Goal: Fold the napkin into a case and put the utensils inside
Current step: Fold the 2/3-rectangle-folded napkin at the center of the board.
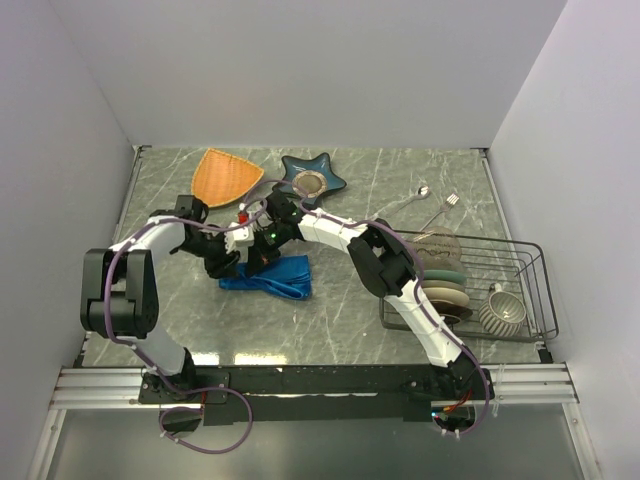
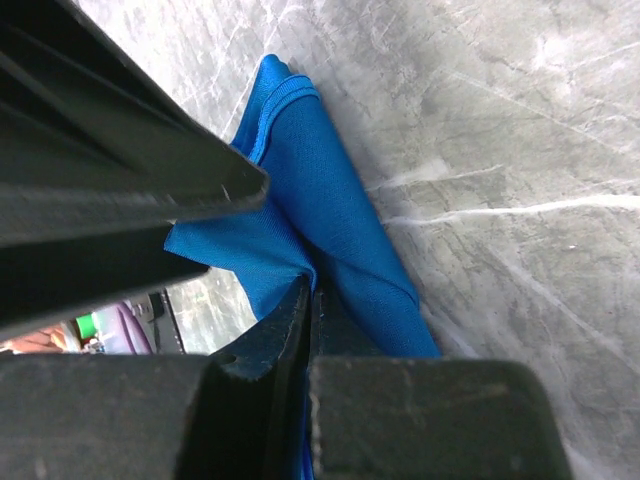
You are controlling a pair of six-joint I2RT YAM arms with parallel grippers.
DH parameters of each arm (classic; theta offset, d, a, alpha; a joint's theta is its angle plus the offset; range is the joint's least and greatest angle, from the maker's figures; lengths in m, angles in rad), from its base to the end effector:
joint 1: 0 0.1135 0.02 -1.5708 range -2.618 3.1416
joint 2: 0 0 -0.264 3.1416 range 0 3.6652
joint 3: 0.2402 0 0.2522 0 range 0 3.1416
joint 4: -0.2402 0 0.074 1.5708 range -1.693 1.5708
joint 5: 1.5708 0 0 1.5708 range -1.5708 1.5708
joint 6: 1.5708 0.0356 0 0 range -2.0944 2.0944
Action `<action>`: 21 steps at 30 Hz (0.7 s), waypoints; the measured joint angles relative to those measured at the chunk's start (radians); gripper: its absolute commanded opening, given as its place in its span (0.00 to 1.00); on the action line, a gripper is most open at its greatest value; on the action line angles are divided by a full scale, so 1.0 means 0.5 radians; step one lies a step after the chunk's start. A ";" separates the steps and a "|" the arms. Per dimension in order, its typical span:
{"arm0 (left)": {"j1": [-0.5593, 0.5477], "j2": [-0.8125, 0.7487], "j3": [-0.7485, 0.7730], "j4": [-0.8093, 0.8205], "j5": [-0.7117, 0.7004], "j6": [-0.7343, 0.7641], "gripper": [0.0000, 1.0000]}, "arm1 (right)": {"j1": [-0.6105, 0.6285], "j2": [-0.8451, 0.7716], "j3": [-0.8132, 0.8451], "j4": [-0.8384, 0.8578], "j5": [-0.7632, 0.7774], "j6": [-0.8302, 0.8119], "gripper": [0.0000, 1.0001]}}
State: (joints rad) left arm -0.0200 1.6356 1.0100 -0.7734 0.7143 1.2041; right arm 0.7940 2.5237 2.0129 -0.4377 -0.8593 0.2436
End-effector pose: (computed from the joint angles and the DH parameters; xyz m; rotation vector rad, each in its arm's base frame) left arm 0.2875 -0.0291 0.1827 1.5184 2.0216 -0.6610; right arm 0.3557 0.4004 0.1200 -1.0932 2.4382 1.4734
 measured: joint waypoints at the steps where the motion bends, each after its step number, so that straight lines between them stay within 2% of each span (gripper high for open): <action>1: -0.010 -0.001 -0.010 0.005 -0.009 0.014 0.51 | 0.000 0.000 -0.005 0.008 -0.002 0.006 0.00; 3: -0.027 0.000 -0.025 0.013 -0.020 0.025 0.48 | 0.000 0.000 -0.009 0.016 -0.009 0.018 0.00; 7: -0.043 -0.001 -0.051 0.044 -0.065 0.047 0.29 | 0.000 0.000 -0.011 0.020 -0.010 0.034 0.00; 9: -0.050 0.000 -0.062 0.056 -0.086 0.069 0.23 | 0.000 0.000 -0.020 0.031 -0.014 0.046 0.00; 10: -0.055 0.000 -0.068 0.063 -0.099 0.081 0.15 | 0.000 -0.001 -0.023 0.037 -0.020 0.053 0.00; 13: -0.059 0.000 -0.086 0.067 -0.121 0.098 0.01 | 0.000 -0.005 -0.047 0.066 -0.036 0.080 0.12; 14: -0.059 0.000 -0.091 0.070 -0.124 0.101 0.01 | 0.000 -0.008 -0.053 0.070 -0.041 0.095 0.20; 16: -0.059 0.002 -0.094 0.069 -0.130 0.111 0.01 | 0.000 -0.018 -0.069 0.079 -0.040 0.117 0.30; 17: -0.059 0.007 -0.094 0.069 -0.131 0.114 0.01 | -0.001 -0.029 -0.076 0.082 -0.041 0.129 0.39; 21: -0.059 0.034 -0.094 0.064 -0.138 0.121 0.01 | -0.019 -0.127 -0.160 0.053 -0.018 0.157 0.45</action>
State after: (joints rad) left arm -0.0494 1.6524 0.9630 -0.7414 0.6453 1.2648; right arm 0.7845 2.4603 1.9327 -0.4110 -0.8684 0.3222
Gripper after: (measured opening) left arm 0.033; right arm 0.421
